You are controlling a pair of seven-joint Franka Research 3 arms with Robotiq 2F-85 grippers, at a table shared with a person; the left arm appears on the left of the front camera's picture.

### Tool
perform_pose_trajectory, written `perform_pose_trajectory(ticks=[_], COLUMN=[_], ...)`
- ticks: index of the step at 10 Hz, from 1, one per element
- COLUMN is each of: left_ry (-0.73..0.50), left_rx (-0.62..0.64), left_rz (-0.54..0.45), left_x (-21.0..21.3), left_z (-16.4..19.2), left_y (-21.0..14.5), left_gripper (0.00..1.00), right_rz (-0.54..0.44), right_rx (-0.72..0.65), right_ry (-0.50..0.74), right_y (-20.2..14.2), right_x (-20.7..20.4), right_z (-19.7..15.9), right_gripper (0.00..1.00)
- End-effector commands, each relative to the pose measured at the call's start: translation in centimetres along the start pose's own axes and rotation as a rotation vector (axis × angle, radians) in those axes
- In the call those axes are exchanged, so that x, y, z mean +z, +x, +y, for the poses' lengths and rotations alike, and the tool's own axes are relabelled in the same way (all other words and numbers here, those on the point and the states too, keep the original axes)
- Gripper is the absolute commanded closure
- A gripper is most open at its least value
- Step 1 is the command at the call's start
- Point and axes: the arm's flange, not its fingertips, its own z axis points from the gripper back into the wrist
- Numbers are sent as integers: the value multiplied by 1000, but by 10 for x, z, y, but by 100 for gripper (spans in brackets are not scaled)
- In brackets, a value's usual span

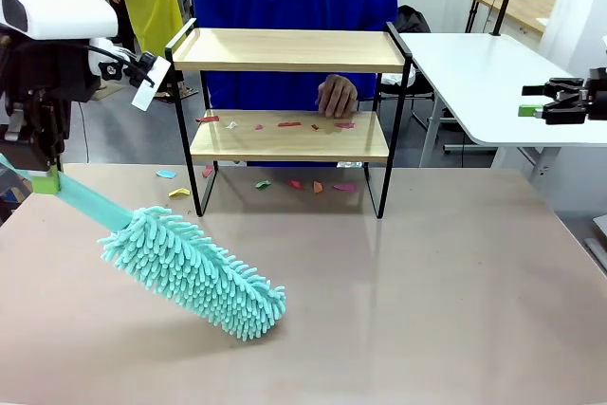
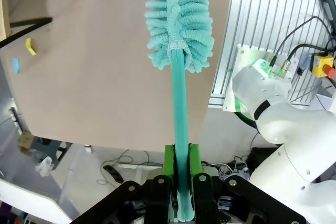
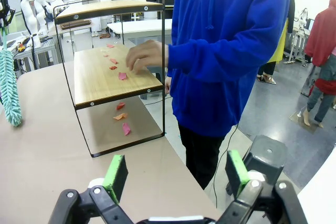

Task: Clean the shelf.
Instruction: Clean the specific section of the Shelf indicated by the human with the Duster.

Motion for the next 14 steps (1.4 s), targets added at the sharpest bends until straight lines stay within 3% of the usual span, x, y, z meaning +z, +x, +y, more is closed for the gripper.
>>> perform_pose_trajectory(ticks=[1, 13, 14], left_ry=[5, 0, -117], left_rx=[6, 0, 64], left_rz=[-2, 0, -113], left_x=[3, 0, 5], left_z=[1, 0, 2], left_y=[-1, 0, 8], left_gripper=[87, 87, 87], right_rz=[-4, -4, -4], right_rx=[4, 4, 4], right_ry=[-1, -1, -1], right_y=[3, 3, 3], right_x=[-1, -1, -1], right_z=[1, 1, 1], right_gripper=[0, 0, 0])
